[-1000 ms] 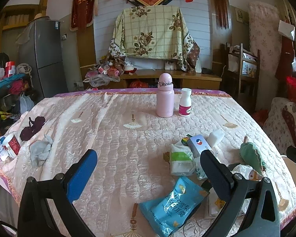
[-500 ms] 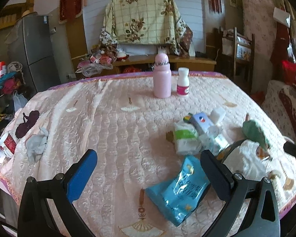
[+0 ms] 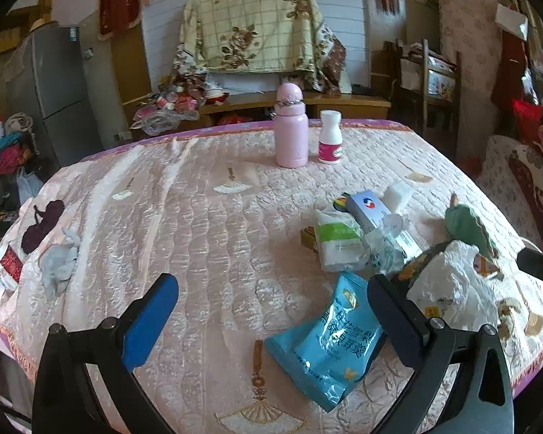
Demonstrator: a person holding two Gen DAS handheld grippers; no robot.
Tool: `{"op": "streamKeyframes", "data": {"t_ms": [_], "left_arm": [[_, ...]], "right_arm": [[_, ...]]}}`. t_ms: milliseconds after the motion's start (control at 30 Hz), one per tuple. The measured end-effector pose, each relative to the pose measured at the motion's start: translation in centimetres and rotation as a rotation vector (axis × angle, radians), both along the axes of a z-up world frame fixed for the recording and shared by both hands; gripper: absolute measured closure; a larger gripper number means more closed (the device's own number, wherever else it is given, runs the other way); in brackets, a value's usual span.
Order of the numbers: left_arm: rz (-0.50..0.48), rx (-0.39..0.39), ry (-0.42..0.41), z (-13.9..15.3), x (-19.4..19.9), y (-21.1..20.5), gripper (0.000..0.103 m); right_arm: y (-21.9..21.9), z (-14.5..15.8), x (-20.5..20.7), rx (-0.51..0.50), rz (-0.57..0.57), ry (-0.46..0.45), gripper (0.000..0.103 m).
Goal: Collect trash
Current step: 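Grasp the crumpled white tissue with the right tool while the left tool grasps the blue snack bag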
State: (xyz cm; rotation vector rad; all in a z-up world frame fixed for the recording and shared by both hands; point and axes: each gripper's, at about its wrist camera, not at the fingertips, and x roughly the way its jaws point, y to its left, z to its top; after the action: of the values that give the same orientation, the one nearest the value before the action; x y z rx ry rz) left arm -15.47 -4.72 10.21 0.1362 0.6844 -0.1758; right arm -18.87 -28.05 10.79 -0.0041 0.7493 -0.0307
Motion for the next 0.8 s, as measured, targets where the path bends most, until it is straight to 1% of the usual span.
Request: {"op": "streamKeyframes", "data": {"t_ms": [100,200,300,400,500,533,567,600,667,800], "left_arm": [[-0.059,-0.018,0.043,-0.6,0.1,0.0,0.000],[-0.134,-0.041,0.124,-1.8,0.6,-0.2,0.000],[-0.197,-0.051,0.186,-2.9,0.9,-0.7,0.000],[-0.247,-0.028,0.214,-3.8,1.2,-1.4,0.000],[-0.280,0.013,0.240,-4.7,1.8,-2.0,0.000],[-0.292,0.026,0.251,-5.0,2.2,-2.2,0.000],[-0.300,0.043,0.262,-5.4,2.6,-2.4,0.000],[-0.306,0.053,0.271,-5.6,2.9,-2.5,0.000],[-0.328,0.065,0.291,-6.1,3.3,-2.8,0.000],[-0.340,0.066,0.310,-6.9,3.9,-3.0,0.000]], "right_arm": [[0.3,-0.5,0.4,0.011,0.014,0.025,0.000],[0.6,-1.2,0.8,0.048,0.046,0.048,0.000],[1.0,-2.0,1.4,0.083,0.069,0.074,0.000],[1.7,-2.7,2.4,0.103,0.099,0.098,0.000],[2.5,-3.3,3.2,0.123,0.135,0.115,0.000],[2.8,-3.5,3.5,0.125,0.145,0.121,0.002],[3.2,-3.8,3.7,0.126,0.156,0.125,0.005],[3.4,-4.0,3.9,0.125,0.164,0.130,0.012],[3.9,-4.5,4.4,0.120,0.179,0.150,0.020],[4.3,-5.4,5.2,0.119,0.186,0.176,0.022]]}}
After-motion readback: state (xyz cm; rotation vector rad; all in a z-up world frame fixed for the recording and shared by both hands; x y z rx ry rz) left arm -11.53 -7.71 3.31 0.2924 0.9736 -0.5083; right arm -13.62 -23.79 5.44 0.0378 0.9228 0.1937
